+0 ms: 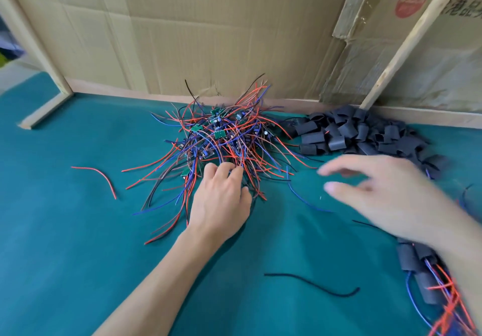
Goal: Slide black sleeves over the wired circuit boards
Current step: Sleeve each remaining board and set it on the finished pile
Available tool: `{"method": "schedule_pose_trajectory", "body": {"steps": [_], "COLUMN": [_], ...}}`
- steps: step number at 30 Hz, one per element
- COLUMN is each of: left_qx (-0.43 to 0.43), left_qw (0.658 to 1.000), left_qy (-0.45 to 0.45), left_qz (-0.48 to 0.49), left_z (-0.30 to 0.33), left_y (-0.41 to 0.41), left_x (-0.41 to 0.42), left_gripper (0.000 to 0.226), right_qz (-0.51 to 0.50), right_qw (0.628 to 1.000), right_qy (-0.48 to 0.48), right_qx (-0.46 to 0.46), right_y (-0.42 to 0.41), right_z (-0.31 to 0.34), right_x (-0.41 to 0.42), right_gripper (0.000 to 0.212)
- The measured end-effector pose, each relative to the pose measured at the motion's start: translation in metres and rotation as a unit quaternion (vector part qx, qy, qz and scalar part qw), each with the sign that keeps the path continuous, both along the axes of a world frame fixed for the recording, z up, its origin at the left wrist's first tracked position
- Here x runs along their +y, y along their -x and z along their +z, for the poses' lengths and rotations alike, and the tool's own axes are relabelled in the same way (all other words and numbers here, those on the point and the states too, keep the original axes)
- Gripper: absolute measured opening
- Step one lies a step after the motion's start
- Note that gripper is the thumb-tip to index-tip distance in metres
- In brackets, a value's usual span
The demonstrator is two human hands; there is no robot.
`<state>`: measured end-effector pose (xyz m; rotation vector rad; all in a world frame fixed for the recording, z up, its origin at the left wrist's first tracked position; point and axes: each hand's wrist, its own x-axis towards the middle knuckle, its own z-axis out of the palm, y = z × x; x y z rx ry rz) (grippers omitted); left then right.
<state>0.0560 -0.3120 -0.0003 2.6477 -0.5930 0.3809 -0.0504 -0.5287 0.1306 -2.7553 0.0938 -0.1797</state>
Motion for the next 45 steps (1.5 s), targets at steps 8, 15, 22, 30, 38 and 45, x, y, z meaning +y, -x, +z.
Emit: {"method": "schedule_pose_trajectory", "body": {"steps": [8, 15, 22, 30, 38, 45], "left_qx": [-0.036, 0.013, 0.213, 0.469, 0.492, 0.491], "left_qw": [0.999, 0.998, 0.912, 0.707, 0.673, 0.674], "left_qy": [0.027, 0.056, 0.348, 0.524, 0.546, 0.540], "left_qz": [-0.021, -0.030, -0.029, -0.076, -0.082, -0.118], "left_z": [0.009, 0.010, 0.018, 0.026, 0.026, 0.023], "left_y": [0.005, 0.001, 0.000, 0.008, 0.011, 0.011], "left_x": [-0.001, 0.000, -0.002, -0.010, -0.012, -0.007], "left_gripper": [0.011, 0.011, 0.017, 0.020, 0.017, 0.016], "right_qz": [0.082, 0.015, -0.011, 0.036, 0.071, 0.120], "right_qw": [0.995, 0.999, 0.996, 0.970, 0.915, 0.918], "right_qy": [0.002, -0.048, -0.089, -0.236, -0.383, -0.330], "right_qx": [0.063, -0.013, 0.002, 0.054, 0.107, 0.186], "right_y": [-0.128, -0.132, -0.095, -0.033, 0.026, 0.040], "right_z": [-0.059, -0.064, -0.057, -0.068, -0.057, -0.052], "right_x": [0.080, 0.068, 0.052, 0.055, 0.042, 0.037], "right_gripper": [0.031, 0.022, 0.028, 0.022, 0.045, 0.040]}}
